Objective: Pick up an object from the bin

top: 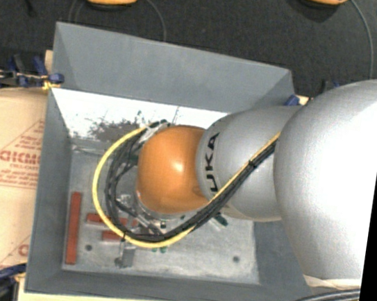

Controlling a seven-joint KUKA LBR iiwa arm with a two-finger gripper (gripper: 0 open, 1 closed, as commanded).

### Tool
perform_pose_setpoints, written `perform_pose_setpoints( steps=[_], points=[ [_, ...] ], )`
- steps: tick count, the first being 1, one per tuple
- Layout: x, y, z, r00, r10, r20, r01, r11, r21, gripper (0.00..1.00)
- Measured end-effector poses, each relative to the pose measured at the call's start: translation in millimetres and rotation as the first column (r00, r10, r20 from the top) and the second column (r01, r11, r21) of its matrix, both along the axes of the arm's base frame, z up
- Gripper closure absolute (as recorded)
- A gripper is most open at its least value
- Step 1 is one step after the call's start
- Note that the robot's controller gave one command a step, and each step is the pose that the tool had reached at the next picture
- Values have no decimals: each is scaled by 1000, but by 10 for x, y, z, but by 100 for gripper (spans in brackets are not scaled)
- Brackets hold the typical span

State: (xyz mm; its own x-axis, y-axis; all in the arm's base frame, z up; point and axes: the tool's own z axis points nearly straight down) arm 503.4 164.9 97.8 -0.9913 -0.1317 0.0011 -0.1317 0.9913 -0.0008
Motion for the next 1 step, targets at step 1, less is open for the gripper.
perform_pose_setpoints(
  steps=[1],
  points=[
    [397, -263, -268, 1000, 26, 3, -26, 1000, 2, 100]
  ],
)
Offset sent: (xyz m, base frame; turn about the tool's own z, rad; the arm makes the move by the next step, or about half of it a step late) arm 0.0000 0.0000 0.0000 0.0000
